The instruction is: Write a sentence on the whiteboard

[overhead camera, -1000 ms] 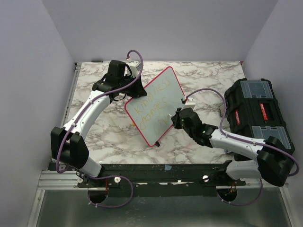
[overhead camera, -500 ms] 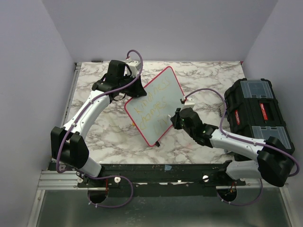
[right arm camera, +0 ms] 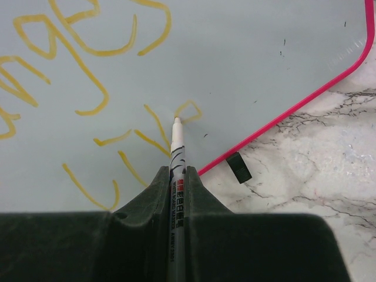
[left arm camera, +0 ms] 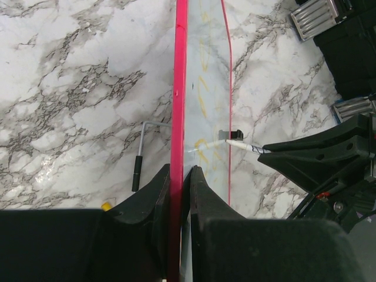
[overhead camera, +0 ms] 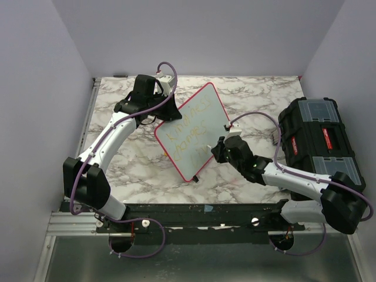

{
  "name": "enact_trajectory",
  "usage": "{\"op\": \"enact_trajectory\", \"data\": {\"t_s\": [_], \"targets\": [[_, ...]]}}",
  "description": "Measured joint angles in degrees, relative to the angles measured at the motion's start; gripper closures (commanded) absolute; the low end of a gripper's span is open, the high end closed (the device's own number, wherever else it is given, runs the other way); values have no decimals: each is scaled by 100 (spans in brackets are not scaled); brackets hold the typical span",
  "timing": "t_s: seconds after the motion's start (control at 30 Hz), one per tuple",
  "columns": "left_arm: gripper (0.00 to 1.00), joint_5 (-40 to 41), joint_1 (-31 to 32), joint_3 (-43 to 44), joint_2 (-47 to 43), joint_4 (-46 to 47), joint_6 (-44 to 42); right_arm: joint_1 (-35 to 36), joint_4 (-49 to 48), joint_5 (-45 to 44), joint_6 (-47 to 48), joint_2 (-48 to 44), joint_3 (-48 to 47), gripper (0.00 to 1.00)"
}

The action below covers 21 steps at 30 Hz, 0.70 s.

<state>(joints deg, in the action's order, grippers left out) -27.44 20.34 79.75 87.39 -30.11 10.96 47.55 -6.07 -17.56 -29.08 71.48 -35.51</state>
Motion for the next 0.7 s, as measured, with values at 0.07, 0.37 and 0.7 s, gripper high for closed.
{"op": "enact_trajectory", "data": {"t_s": [0.07, 0.37, 0.7], "targets": [[100, 0, -2, 0, 4, 2, 0, 0, -17, 15, -2, -15, 44, 99], [100, 2, 0, 0, 7, 2, 0, 0, -26, 24, -57, -66, 208, 99], [100, 4, 0, 0, 7, 2, 0, 0, -4, -173, -85, 0, 216, 99]]}}
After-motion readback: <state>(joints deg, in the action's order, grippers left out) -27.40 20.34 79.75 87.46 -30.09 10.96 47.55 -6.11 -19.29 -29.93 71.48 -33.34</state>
